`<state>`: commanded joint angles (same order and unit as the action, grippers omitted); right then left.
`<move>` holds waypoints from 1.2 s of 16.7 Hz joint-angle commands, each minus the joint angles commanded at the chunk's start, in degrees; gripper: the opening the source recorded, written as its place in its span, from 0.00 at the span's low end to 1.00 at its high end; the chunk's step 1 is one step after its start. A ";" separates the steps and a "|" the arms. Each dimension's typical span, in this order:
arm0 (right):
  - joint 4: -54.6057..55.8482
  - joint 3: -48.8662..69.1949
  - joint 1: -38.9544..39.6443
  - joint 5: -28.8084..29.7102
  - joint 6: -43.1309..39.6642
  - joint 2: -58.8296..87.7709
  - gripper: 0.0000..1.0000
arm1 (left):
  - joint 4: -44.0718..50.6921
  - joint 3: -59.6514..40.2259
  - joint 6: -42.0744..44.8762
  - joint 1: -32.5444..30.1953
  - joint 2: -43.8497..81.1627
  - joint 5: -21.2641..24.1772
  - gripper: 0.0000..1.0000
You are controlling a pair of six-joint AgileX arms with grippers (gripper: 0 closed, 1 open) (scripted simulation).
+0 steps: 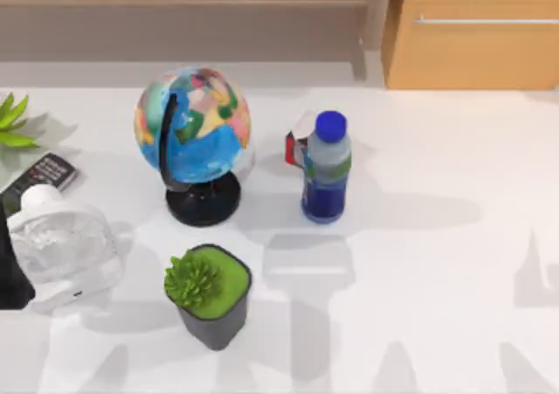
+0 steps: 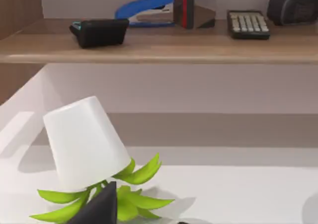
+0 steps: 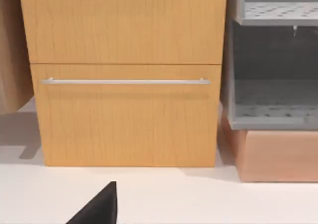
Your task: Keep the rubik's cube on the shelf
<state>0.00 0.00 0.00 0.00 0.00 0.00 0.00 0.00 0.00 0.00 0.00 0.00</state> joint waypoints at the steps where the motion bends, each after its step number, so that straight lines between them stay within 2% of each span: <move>1: 0.00 0.00 0.00 0.00 0.00 0.00 1.00 | 0.00 0.00 0.00 0.00 0.00 0.00 1.00; 4: 1.35 1.11 -0.07 0.17 -1.63 1.67 1.00 | 0.00 0.00 0.00 0.00 0.00 0.00 1.00; 8: 8.56 6.90 -0.01 0.98 -10.45 11.99 1.00 | 0.00 0.00 0.00 0.00 0.00 0.00 1.00; 13: 22.95 17.99 1.20 2.51 -28.41 35.35 1.00 | 0.00 0.00 0.00 0.00 0.00 0.00 1.00; 20: 46.35 34.87 4.80 5.62 -58.50 77.27 1.00 | 0.00 0.00 0.00 0.00 0.00 0.00 1.00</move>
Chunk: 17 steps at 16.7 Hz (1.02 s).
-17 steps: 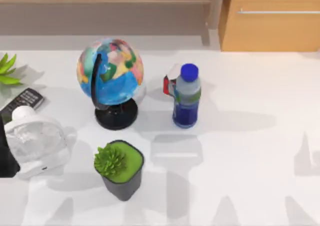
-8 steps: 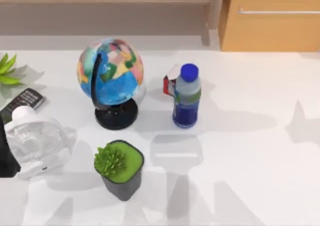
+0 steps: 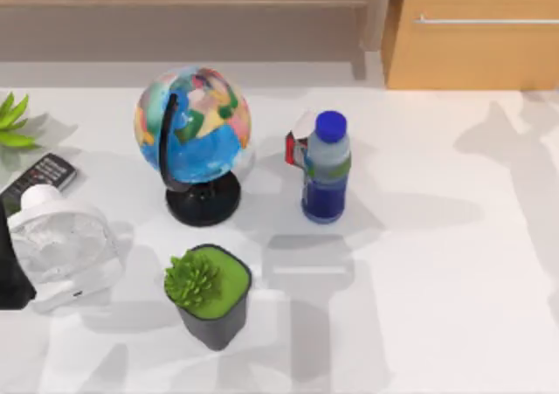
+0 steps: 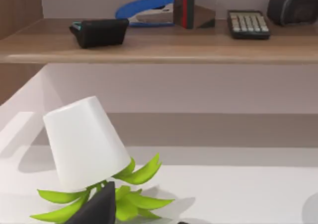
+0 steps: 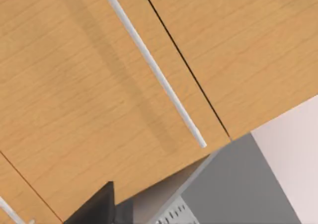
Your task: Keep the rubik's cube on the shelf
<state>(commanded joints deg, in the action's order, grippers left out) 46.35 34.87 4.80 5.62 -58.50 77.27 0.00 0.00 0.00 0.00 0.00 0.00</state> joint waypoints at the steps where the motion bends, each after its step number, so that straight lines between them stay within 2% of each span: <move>1: 3.23 2.29 0.59 0.56 -3.98 6.06 1.00 | 0.00 0.00 0.00 0.00 0.00 0.00 1.00; 5: 14.84 10.49 2.82 3.05 -17.66 28.25 1.00 | 0.00 0.00 0.00 0.00 0.00 0.00 1.00; 9: 23.35 16.52 4.53 5.38 -26.87 44.04 1.00 | 0.00 0.00 0.00 0.00 0.00 0.00 1.00; 12: 26.77 18.94 5.22 6.41 -30.33 49.82 1.00 | 0.00 0.00 0.00 0.00 0.00 0.00 1.00; 17: 27.21 19.24 5.31 6.54 -30.76 50.54 1.00 | 0.00 0.00 0.00 0.00 0.00 0.00 1.00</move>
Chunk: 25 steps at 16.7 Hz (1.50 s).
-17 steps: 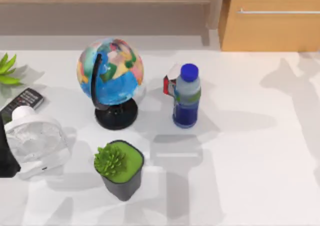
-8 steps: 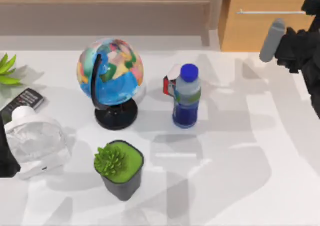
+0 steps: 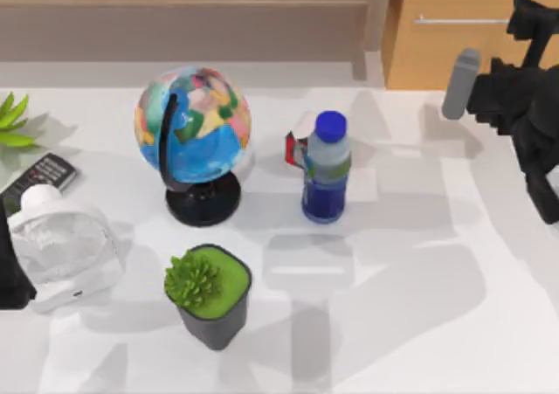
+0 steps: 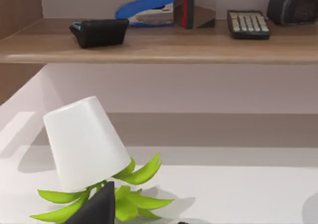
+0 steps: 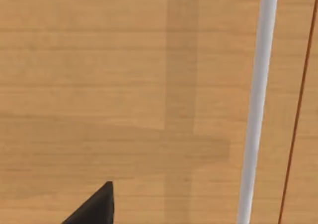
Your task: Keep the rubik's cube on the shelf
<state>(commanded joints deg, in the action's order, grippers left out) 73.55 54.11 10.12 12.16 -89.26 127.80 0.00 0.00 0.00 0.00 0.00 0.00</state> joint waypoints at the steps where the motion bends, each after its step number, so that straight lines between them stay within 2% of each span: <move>1: -0.14 -0.27 -0.31 -0.08 0.09 -0.11 1.00 | 0.00 0.00 0.00 0.00 0.00 0.00 1.00; 12: -3.70 6.69 -0.72 -0.69 -0.03 2.98 1.00 | 0.00 0.00 0.00 0.00 0.00 0.00 1.00; 25: -3.70 6.69 -0.72 -0.69 -0.03 2.98 0.02 | 0.00 0.00 0.00 0.00 0.00 0.00 1.00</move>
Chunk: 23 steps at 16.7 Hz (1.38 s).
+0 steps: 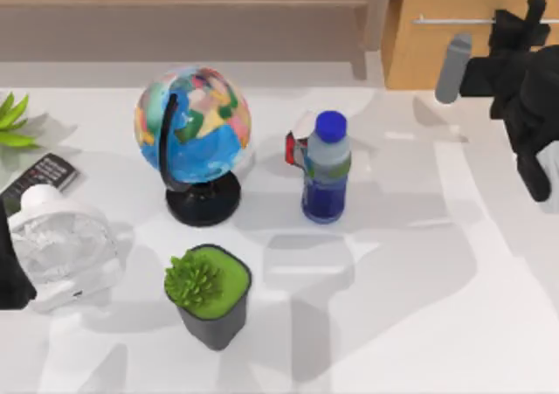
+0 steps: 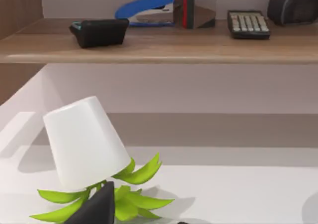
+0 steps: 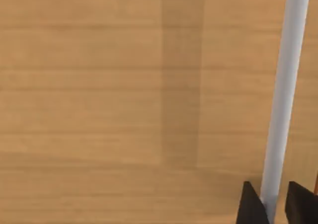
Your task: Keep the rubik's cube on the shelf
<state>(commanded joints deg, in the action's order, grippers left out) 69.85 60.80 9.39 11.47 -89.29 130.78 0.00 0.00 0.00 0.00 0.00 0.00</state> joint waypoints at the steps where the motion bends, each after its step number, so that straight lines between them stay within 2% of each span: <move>1: 0.00 0.00 0.00 0.00 0.00 0.00 0.00 | 0.00 0.00 0.00 0.00 0.00 0.00 1.00; 10: -0.05 -0.26 0.23 0.01 0.21 -0.08 0.00 | 0.00 0.00 0.00 0.00 0.00 0.00 1.00; 18: 8.13 -15.34 2.04 1.76 0.24 -6.50 0.00 | 0.00 0.00 0.00 0.00 0.00 0.00 1.00; 23: 8.87 -16.26 2.09 1.90 0.28 -6.83 0.00 | 0.00 0.00 0.00 0.00 0.00 0.00 1.00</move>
<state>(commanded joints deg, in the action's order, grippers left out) 78.72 44.54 11.48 13.37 -89.01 123.95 0.00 0.00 0.00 0.00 0.00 0.00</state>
